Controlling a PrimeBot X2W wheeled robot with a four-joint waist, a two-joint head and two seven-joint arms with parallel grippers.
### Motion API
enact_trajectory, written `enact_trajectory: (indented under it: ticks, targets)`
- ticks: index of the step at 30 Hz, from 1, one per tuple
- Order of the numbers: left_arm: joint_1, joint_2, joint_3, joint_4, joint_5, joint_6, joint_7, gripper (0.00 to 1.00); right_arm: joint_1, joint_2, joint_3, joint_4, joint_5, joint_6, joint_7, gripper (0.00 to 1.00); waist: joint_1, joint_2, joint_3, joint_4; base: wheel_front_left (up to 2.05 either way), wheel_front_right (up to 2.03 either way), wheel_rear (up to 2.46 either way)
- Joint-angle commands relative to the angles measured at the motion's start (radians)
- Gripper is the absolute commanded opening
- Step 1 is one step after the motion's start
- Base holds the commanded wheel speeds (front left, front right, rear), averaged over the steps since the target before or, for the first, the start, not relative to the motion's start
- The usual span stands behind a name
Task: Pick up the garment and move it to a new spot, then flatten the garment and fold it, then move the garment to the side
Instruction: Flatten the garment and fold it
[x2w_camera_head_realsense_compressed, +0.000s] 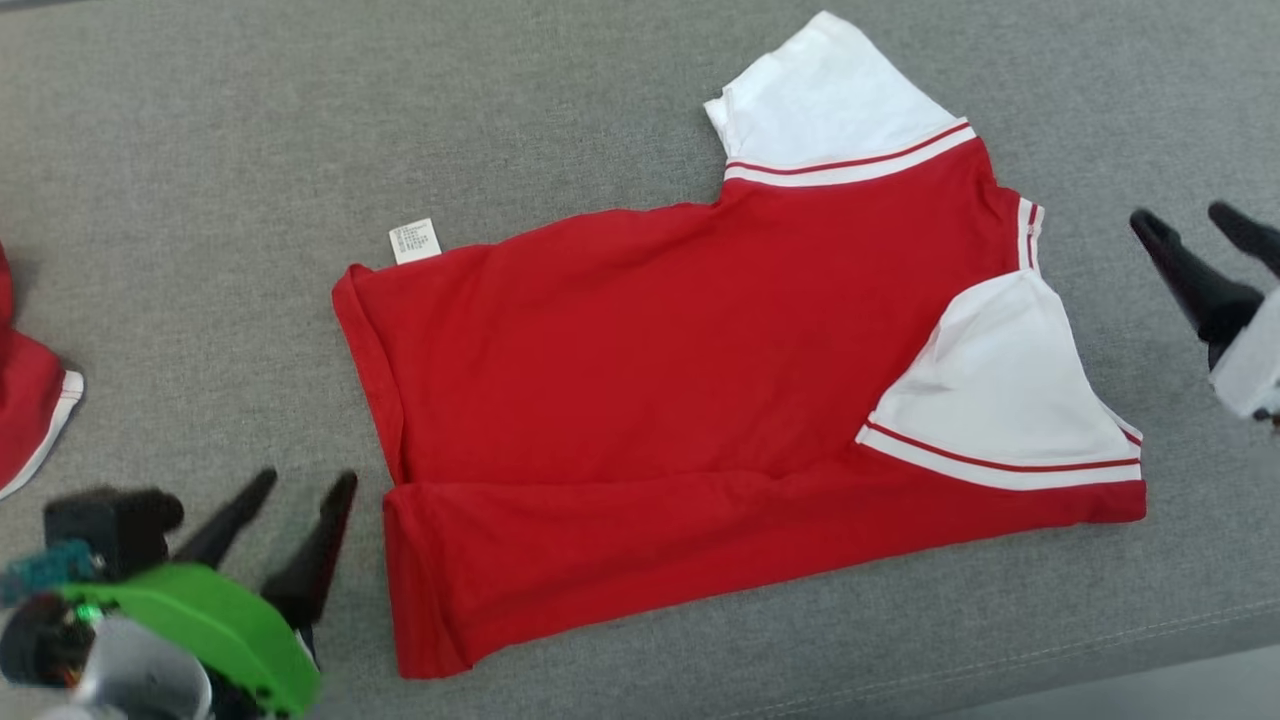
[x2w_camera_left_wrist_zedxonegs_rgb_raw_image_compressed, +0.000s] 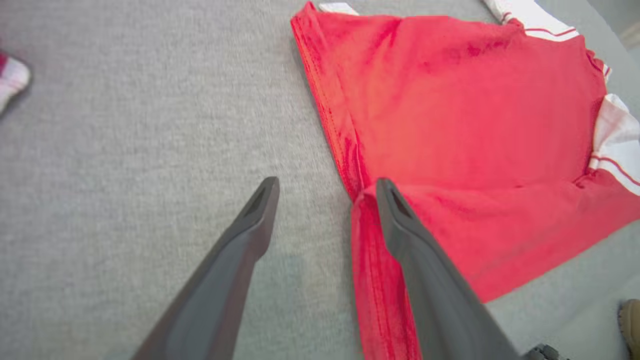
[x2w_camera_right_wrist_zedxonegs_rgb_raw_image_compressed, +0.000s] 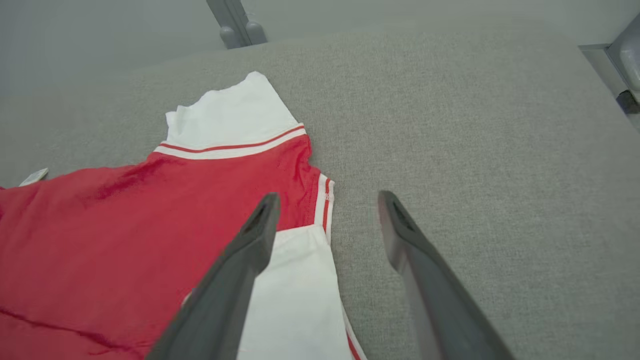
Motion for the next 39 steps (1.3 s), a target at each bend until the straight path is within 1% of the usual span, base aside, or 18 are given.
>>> enact_trajectory:
  ticks: [1, 3, 4, 8, 11, 13, 15, 17, 19, 24, 30, 31, 32, 33, 34, 35, 37, 39]
  targets:
    - [-0.08, 0.005, 0.008, 0.009, 0.019, 0.002, 0.016, 1.0, -0.076, -0.002, 0.025, 0.007, -0.023, -0.001, 0.018, 1.0, 0.0, 0.0, 0.105, 0.042, 0.0, 0.0, 0.0]
    - [-0.195, -0.009, 0.005, 0.037, 0.04, -0.007, 0.044, 1.0, -0.19, 0.0, 0.058, 0.042, -0.06, -0.001, 0.032, 1.0, 0.0, 0.0, 0.156, 0.065, 0.0, 0.0, 0.0]
    - [-0.263, -0.02, -0.004, 0.058, 0.052, -0.012, 0.062, 1.0, -0.252, 0.01, 0.082, 0.071, -0.078, -0.001, 0.043, 1.0, 0.0, 0.0, 0.185, 0.078, 0.0, 0.0, 0.0]
    - [-0.452, -0.074, -0.048, 0.142, 0.085, -0.038, 0.121, 1.0, -0.461, 0.032, 0.139, 0.177, -0.151, -0.001, 0.05, 1.0, 0.0, 0.0, 0.274, 0.12, 0.0, 0.0, 0.0]
    - [-0.578, -0.109, -0.089, 0.22, 0.121, -0.065, 0.153, 1.0, -0.592, 0.054, 0.172, 0.294, -0.205, -0.001, 0.034, 1.0, 0.0, 0.0, 0.317, 0.151, 0.0, 0.0, 0.0]
    - [-0.637, -0.138, -0.12, 0.265, 0.136, -0.091, 0.166, 1.0, -0.655, 0.051, 0.2, 0.377, -0.238, -0.001, 0.027, 1.0, 0.0, 0.0, 0.328, 0.173, 0.0, 0.0, 0.0]
    - [-0.679, -0.154, -0.144, 0.297, 0.152, -0.11, 0.175, 1.0, -0.695, 0.055, 0.216, 0.447, -0.255, -0.001, 0.013, 1.0, 0.0, 0.0, 0.329, 0.187, 0.0, 0.0, 0.0]
    - [-0.694, -0.177, -0.163, 0.312, 0.142, -0.125, 0.189, 1.0, -0.716, 0.063, 0.235, 0.502, -0.264, -0.001, 0.001, 1.0, 0.0, 0.0, 0.327, 0.194, 0.0, 0.0, 0.0]
    - [-0.709, -0.182, -0.183, 0.317, 0.137, -0.143, 0.208, 1.0, -0.741, 0.066, 0.248, 0.555, -0.273, -0.001, -0.02, 1.0, 0.0, 0.0, 0.327, 0.199, 0.0, 0.0, 0.0]
    - [-0.719, -0.194, -0.198, 0.311, 0.12, -0.164, 0.231, 1.0, -0.764, 0.068, 0.286, 0.651, -0.267, -0.001, -0.042, 1.0, 0.0, 0.0, 0.322, 0.203, 0.0, 0.0, 0.0]
    - [-0.727, -0.204, -0.215, 0.299, 0.108, -0.175, 0.247, 1.0, -0.786, 0.063, 0.312, 0.731, -0.252, -0.001, -0.038, 1.0, 0.0, 0.0, 0.319, 0.191, 0.0, 0.0, 0.0]
    - [-0.729, -0.206, -0.216, 0.298, 0.108, -0.175, 0.248, 1.0, -0.789, 0.064, 0.317, 0.739, -0.249, -0.001, -0.038, 0.5, 0.0, 0.0, 0.319, 0.189, 0.0, 0.0, 0.0]
    - [-0.732, -0.208, -0.216, 0.299, 0.108, -0.175, 0.246, 1.0, -0.791, 0.065, 0.321, 0.747, -0.244, -0.001, -0.041, 0.17, 0.0, 0.0, 0.318, 0.186, 0.0, 0.0, 0.0]
    - [-0.736, -0.21, -0.215, 0.301, 0.109, -0.174, 0.243, 0.87, -0.792, 0.068, 0.325, 0.752, -0.238, -0.001, -0.046, 0.0, 0.0, 0.0, 0.318, 0.184, 0.0, 0.0, 0.0]
    - [-0.738, -0.212, -0.212, 0.304, 0.112, -0.174, 0.235, 0.29, -0.794, 0.072, 0.325, 0.757, -0.233, -0.001, -0.056, 0.0, 0.0, 0.0, 0.317, 0.18, 0.0, 0.0, 0.0]
    - [-0.74, -0.214, -0.208, 0.306, 0.111, -0.172, 0.232, 0.0, -0.799, 0.072, 0.325, 0.756, -0.236, -0.001, -0.076, 0.0, 0.0, 0.0, 0.316, 0.176, 0.0, 0.0, 0.0]
    - [-0.74, -0.213, -0.205, 0.309, 0.108, -0.176, 0.225, 0.0, -0.816, 0.072, 0.306, 0.757, -0.25, -0.002, -0.135, 0.0, 0.0, 0.0, 0.314, 0.169, 0.0, 0.0, 0.0]
    - [-0.733, -0.208, -0.19, 0.308, 0.109, -0.166, 0.208, 0.0, -0.831, 0.081, 0.293, 0.761, -0.243, -0.002, -0.181, 0.0, 0.0, 0.0, 0.304, 0.161, 0.0, 0.0, 0.0]
